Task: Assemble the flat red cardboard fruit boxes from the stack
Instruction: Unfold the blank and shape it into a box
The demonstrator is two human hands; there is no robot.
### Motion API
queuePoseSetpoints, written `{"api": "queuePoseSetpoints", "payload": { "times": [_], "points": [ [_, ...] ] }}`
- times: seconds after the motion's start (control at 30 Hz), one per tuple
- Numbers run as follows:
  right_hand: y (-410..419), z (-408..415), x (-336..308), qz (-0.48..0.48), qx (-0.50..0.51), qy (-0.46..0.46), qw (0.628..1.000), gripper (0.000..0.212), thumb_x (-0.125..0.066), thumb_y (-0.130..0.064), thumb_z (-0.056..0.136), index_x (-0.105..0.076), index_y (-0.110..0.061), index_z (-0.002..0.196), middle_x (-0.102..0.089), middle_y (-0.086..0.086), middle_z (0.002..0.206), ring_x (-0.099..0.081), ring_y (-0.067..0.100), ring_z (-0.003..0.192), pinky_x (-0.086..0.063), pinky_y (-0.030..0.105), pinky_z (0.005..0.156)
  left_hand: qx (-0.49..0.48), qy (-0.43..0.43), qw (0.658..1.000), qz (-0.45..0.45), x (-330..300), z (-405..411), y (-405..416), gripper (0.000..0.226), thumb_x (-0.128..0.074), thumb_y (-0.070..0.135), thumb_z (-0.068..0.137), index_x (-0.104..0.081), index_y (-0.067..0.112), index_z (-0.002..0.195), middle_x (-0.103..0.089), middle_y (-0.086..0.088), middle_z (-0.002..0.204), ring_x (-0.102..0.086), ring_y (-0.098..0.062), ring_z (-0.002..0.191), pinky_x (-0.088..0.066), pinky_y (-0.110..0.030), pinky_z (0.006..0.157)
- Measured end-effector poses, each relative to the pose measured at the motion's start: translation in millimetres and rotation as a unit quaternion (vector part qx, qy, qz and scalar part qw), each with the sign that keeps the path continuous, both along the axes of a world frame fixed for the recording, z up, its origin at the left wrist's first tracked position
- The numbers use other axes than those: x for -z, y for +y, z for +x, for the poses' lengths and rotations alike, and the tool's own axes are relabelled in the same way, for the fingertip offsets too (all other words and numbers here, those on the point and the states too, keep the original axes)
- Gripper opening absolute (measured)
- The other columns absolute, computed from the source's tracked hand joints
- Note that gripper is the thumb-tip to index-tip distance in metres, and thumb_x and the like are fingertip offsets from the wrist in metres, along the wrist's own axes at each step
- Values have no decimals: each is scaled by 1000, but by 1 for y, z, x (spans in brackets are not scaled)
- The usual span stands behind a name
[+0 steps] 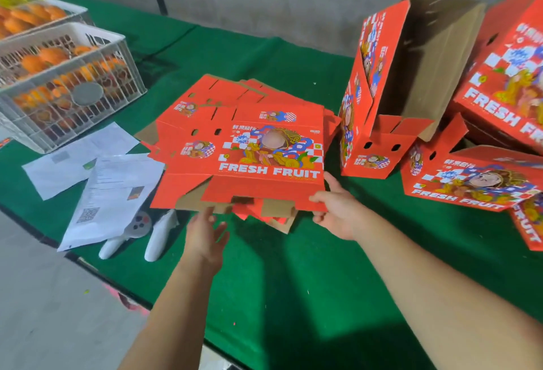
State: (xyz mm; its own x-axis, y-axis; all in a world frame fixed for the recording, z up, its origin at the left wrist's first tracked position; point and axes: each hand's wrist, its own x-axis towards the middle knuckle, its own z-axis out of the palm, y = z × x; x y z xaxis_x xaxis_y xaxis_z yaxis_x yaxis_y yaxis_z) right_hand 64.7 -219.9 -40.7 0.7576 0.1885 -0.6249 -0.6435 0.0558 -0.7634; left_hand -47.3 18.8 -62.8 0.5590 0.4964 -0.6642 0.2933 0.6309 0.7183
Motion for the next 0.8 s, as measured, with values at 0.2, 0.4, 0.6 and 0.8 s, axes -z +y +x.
{"api": "queuePoseSetpoints", "payload": {
  "times": [0.2, 0.4, 0.6, 0.8],
  "points": [
    [-81, -33, -13, -38, -80, -58, 994, 59, -55, 3, 98, -55, -40, 138, -77, -1, 117, -62, 24, 93, -39, 31, 62, -67, 40, 997, -27, 9, -13, 25, 28, -60, 40, 96, -59, 31, 122, -58, 8, 121, -52, -17, 113, -40, -31, 95],
    [-123, -61, -18, -89, -29, -78, 993, 49, -50, -1, 97, -66, -35, 130, -74, 9, 120, -58, 25, 89, -36, 30, 59, 25, 71, 996, 42, 20, -37, 4, 10, -66, 22, 85, -56, 22, 85, -57, 1, 86, -56, -15, 75, -48, -27, 68],
    [-113, -57, -21, -127, 3, -88, 988, 31, -67, -33, 99, -61, -34, 129, -74, -2, 121, -70, 19, 109, -56, 41, 96, 225, 72, 956, 172, 15, -52, -30, 51, -64, 63, 54, -73, 25, 87, -66, -9, 106, -57, -25, 99, -40, -40, 90],
    [-96, -58, -28, -137, 31, -147, 979, 29, -70, -41, 97, -54, -40, 121, -65, -15, 122, -64, 8, 107, -51, 40, 95, 409, 5, 848, 336, 13, -50, -46, 61, -50, 89, 68, -35, 84, 127, -18, 4, 168, -12, -26, 157, -8, -54, 127]
  ]
}}
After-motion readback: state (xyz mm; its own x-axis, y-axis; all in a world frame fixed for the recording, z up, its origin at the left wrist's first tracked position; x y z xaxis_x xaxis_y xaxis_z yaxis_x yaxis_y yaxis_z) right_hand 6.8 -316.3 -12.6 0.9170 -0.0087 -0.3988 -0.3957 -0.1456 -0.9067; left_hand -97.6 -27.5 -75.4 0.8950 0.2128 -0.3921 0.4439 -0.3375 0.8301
